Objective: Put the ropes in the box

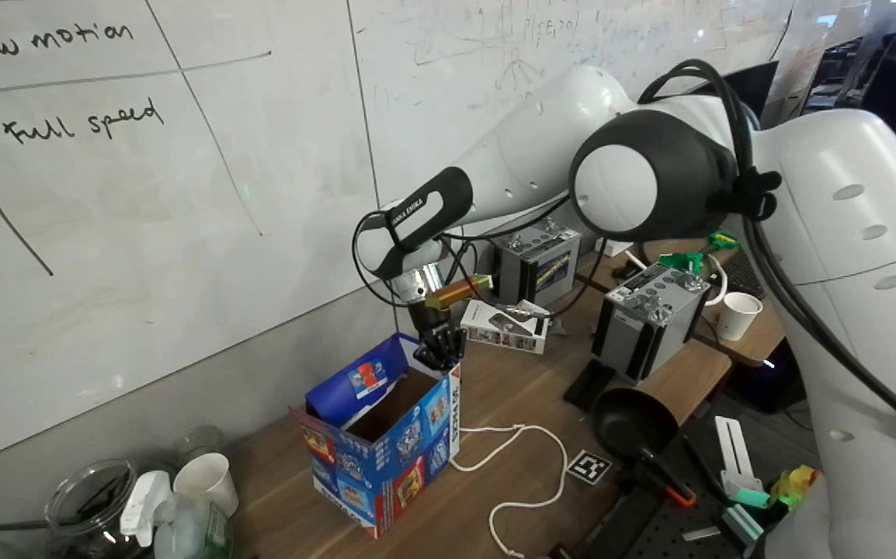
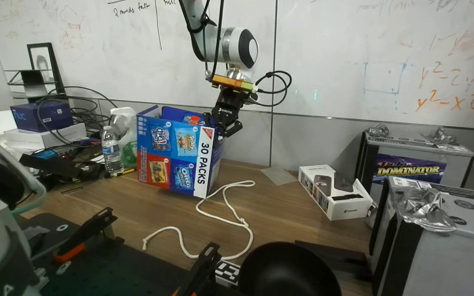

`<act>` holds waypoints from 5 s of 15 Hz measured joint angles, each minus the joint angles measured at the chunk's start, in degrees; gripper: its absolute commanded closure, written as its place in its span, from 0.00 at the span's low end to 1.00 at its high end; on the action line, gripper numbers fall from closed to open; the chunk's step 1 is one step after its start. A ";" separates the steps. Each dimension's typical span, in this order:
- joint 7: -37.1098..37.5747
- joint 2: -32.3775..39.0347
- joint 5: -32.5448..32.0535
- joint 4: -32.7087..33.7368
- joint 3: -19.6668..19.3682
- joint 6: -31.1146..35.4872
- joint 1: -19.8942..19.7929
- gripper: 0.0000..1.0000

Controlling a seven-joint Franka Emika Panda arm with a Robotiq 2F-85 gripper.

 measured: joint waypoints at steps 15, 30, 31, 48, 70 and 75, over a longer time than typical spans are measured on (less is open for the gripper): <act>-4.11 -5.51 1.71 -10.28 6.28 8.10 4.98 0.98; -1.11 -6.07 -3.49 -16.27 6.13 14.70 8.61 0.42; -0.88 -6.14 -3.84 -16.28 6.13 14.87 8.77 0.35; -1.47 -22.57 -4.21 -16.56 4.69 17.26 6.71 0.00; -1.27 -6.98 -7.45 -28.98 -2.68 57.33 1.43 0.00; -1.27 -2.37 -7.44 -26.52 -1.58 58.93 1.38 0.00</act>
